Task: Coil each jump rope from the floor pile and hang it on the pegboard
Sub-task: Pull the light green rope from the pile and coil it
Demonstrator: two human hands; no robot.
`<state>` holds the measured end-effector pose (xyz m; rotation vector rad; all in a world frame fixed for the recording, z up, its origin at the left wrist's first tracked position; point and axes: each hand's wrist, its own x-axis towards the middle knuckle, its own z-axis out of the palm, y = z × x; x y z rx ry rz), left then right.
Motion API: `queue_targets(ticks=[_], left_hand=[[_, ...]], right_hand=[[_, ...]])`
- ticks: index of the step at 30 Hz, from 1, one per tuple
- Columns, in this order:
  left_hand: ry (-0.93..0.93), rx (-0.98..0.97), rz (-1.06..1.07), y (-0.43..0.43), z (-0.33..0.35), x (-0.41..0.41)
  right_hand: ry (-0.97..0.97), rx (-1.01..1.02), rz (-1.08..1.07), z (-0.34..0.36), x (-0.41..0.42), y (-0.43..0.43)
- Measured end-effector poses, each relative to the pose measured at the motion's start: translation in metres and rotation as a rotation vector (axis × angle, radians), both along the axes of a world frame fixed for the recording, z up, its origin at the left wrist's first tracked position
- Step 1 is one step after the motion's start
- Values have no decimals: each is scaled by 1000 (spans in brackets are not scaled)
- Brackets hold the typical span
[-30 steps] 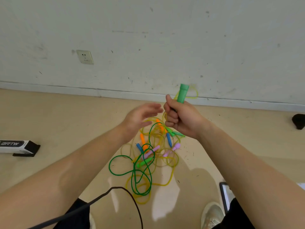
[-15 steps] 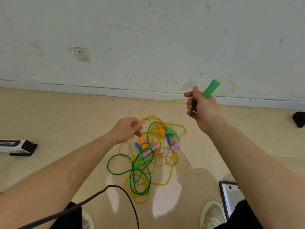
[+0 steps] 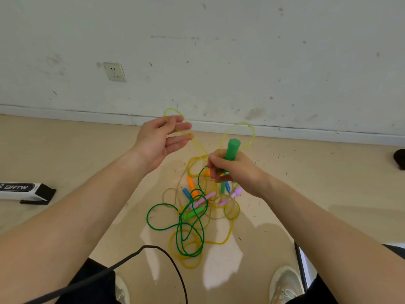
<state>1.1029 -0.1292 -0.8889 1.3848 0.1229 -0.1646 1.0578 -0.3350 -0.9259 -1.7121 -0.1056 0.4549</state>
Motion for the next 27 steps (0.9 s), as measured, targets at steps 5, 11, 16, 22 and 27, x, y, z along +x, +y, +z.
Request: queue_targets(ticks=[5, 11, 16, 22, 27], left_hand=[[201, 450, -256, 3, -27, -1], [-138, 625, -729, -29, -47, -20], [-220, 994, -816, -27, -78, -16], [-54, 1170, -601, 15, -93, -1], [64, 638, -515, -9, -49, -12]], right_hand=[[102, 366, -141, 23, 7, 0], [287, 812, -103, 48, 6, 8], [221, 958, -220, 55, 15, -3], [88, 641, -573, 29, 27, -40], [24, 47, -631, 1, 27, -36]])
